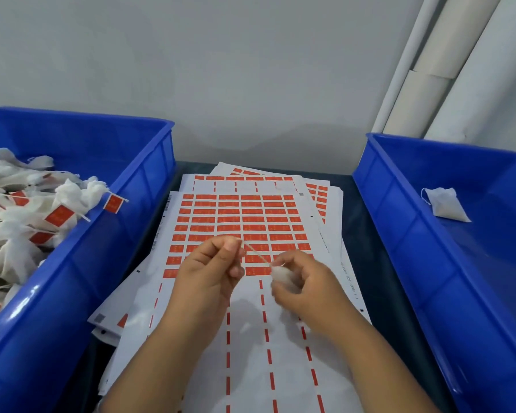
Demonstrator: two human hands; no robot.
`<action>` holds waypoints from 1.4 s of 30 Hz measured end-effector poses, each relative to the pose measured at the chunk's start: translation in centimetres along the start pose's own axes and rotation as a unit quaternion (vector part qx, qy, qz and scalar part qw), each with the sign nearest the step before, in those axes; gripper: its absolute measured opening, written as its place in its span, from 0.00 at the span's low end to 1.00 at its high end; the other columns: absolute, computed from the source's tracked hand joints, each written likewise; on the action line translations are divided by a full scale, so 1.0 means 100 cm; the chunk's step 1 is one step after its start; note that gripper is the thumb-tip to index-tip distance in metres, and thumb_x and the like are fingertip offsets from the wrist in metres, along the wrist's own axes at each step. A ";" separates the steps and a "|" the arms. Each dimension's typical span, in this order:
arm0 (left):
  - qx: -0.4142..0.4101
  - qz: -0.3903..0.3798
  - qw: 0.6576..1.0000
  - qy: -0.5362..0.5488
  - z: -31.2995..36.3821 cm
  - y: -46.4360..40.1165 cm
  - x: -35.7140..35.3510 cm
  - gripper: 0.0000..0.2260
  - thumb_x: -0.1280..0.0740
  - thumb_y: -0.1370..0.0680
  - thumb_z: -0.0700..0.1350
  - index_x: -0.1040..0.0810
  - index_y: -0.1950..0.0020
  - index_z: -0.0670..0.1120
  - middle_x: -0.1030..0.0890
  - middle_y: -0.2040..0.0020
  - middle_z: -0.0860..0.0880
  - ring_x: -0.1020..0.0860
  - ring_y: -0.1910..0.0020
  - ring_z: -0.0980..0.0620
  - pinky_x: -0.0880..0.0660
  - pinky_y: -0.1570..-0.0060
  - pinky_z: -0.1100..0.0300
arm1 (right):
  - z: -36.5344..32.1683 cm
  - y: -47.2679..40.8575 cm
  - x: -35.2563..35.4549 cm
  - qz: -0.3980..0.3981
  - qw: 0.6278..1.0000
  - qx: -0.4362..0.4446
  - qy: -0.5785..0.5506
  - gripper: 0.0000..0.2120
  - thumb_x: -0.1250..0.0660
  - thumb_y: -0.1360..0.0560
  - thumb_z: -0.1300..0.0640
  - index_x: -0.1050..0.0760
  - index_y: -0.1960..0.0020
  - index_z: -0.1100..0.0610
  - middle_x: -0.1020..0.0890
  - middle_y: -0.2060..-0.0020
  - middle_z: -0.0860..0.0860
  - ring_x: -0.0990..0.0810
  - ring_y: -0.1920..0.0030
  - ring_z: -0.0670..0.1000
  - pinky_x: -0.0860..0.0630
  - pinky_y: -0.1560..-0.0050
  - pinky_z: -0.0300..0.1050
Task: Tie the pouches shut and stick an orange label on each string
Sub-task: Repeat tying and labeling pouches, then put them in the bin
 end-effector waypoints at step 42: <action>-0.121 -0.055 0.917 -0.377 -0.029 -0.010 -0.002 0.06 0.37 0.22 0.46 0.25 0.58 0.56 0.22 0.62 0.59 0.23 0.62 0.61 0.30 0.68 0.75 | 0.002 0.001 -0.008 -0.086 0.995 0.041 0.008 0.10 0.35 0.23 0.51 0.25 0.60 0.36 0.20 0.59 0.36 0.22 0.56 0.38 0.26 0.60 0.28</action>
Point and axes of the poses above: each hand's wrist, its own y-axis away from the middle knuckle, its own x-axis out of the back of the hand, z = x × y, the point moved 2 cm from there along -y, towards the middle knuckle
